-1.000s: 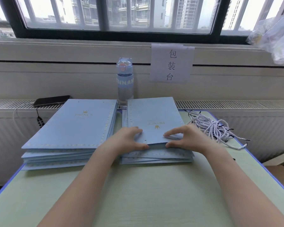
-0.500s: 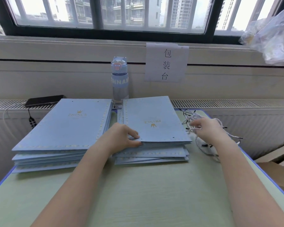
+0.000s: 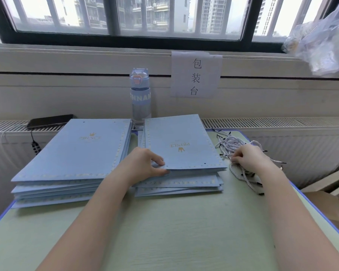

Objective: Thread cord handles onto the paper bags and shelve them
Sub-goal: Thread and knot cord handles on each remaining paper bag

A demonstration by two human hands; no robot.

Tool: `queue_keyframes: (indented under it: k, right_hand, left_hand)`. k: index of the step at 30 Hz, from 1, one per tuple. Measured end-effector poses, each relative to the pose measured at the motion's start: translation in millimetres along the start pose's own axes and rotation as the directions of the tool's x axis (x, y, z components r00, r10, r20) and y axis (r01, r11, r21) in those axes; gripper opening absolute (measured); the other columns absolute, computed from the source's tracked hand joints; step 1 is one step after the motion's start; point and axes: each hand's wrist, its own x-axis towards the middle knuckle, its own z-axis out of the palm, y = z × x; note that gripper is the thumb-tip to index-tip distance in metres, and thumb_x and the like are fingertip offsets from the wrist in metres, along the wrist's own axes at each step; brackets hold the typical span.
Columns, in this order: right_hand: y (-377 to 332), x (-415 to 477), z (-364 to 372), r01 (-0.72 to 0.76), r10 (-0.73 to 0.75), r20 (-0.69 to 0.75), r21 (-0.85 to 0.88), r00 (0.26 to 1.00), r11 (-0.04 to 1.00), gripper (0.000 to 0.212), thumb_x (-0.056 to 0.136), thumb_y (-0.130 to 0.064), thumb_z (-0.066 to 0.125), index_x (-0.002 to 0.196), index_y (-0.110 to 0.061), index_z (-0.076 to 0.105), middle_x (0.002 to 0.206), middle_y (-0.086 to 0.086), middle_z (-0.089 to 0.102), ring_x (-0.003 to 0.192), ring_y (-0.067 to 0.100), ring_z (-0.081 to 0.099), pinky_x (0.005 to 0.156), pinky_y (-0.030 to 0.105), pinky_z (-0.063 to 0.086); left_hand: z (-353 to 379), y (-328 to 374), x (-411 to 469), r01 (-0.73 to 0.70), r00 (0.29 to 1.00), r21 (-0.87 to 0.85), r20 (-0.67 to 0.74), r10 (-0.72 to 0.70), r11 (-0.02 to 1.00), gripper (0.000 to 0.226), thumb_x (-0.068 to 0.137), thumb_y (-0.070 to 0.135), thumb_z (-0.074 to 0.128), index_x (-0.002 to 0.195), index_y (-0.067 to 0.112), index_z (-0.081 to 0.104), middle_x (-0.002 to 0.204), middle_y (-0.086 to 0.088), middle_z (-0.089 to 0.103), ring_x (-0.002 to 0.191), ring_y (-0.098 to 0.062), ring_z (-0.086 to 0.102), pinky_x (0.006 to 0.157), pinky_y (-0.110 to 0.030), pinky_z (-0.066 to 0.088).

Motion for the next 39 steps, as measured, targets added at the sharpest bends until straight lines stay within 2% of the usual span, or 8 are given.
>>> queue_keyframes:
  k: [5,12,16,18,23,29,34,39]
  right_hand:
    - [-16,-3,-9,0.195,-0.005,-0.460,0.367,0.888,0.910,0.013,0.096,-0.011,0.050,0.096,-0.005,0.062,0.094,0.010,0.063,0.076,0.015,0.062,0.069,0.024,0.045]
    - [-53,-22,-18,0.292,0.000,-0.294,0.951,0.956,-0.103,0.013,0.098,-0.006,0.044,0.088,-0.011,0.050,0.070,0.003,0.064,0.062,0.014,0.069,0.058,0.019,0.055]
    - [-49,-11,10,0.246,-0.060,-0.319,0.585,0.946,0.773,0.008,0.092,-0.010,0.055,0.089,-0.016,0.059,0.088,0.007,0.068,0.067,0.021,0.068,0.060,0.029,0.051]
    - [-43,-6,23,0.185,-0.133,-0.284,0.166,0.949,0.969,0.013,0.088,-0.013,0.057,0.091,-0.020,0.068,0.101,0.003,0.065,0.092,0.026,0.063,0.075,0.032,0.047]
    - [-41,-7,18,0.427,-0.360,-0.323,0.166,0.875,0.889,0.030,0.084,0.002,0.057,0.096,-0.021,0.073,0.114,0.000,0.057,0.109,0.018,0.050,0.088,0.024,0.037]
    - [-53,-21,10,0.476,-0.537,0.250,0.264,0.806,0.839,0.056,0.085,0.005,0.048,0.088,-0.048,0.066,0.124,-0.021,0.054,0.116,-0.001,0.048,0.098,0.016,0.034]
    - [-52,-23,4,0.440,-0.546,0.260,0.370,0.796,0.818,0.024,0.083,-0.014,0.070,0.084,-0.038,0.072,0.116,-0.022,0.058,0.106,-0.009,0.052,0.093,0.012,0.036]
    - [-69,-22,28,0.558,-0.566,-0.057,0.274,0.823,0.783,0.008,0.085,-0.019,0.069,0.083,-0.027,0.069,0.090,-0.002,0.066,0.086,0.006,0.056,0.074,0.021,0.036]
  left_hand:
    - [0,0,1,0.006,1.000,-0.003,0.001,-0.006,1.000,0.031,0.076,0.039,0.076,0.100,0.021,0.074,0.112,0.011,0.068,0.094,0.006,0.057,0.094,-0.018,0.044]
    - [0,-1,0,0.010,1.000,0.007,0.006,-0.010,1.000,0.032,0.076,0.040,0.076,0.102,0.021,0.074,0.113,0.012,0.068,0.094,0.006,0.056,0.090,-0.015,0.042]
    - [0,0,1,0.016,1.000,-0.002,0.006,-0.016,1.000,0.034,0.075,0.040,0.076,0.103,0.020,0.074,0.113,0.012,0.068,0.095,0.006,0.056,0.092,-0.016,0.042]
    - [0,0,1,0.018,1.000,-0.003,0.007,-0.018,1.000,0.034,0.075,0.040,0.076,0.103,0.020,0.074,0.114,0.012,0.068,0.096,0.005,0.056,0.091,-0.016,0.041]
    - [2,-1,1,0.019,1.000,-0.013,-0.001,-0.019,1.000,0.034,0.074,0.040,0.078,0.101,0.020,0.074,0.113,0.010,0.068,0.097,0.005,0.058,0.093,-0.017,0.043]
    - [-3,0,-1,0.009,0.997,0.010,0.078,-0.010,1.000,0.035,0.079,0.034,0.074,0.111,0.019,0.071,0.122,0.011,0.064,0.106,0.004,0.057,0.092,-0.013,0.039]
    - [-6,-3,-3,-0.025,0.994,-0.052,0.106,0.030,0.998,0.031,0.082,0.021,0.070,0.113,0.019,0.071,0.124,0.012,0.061,0.092,0.030,0.038,0.063,0.003,0.036]
    - [-1,-1,-2,-0.051,0.997,-0.071,0.046,0.055,0.996,0.028,0.077,0.029,0.076,0.103,0.019,0.075,0.115,0.011,0.067,0.090,0.015,0.058,0.088,-0.012,0.045]
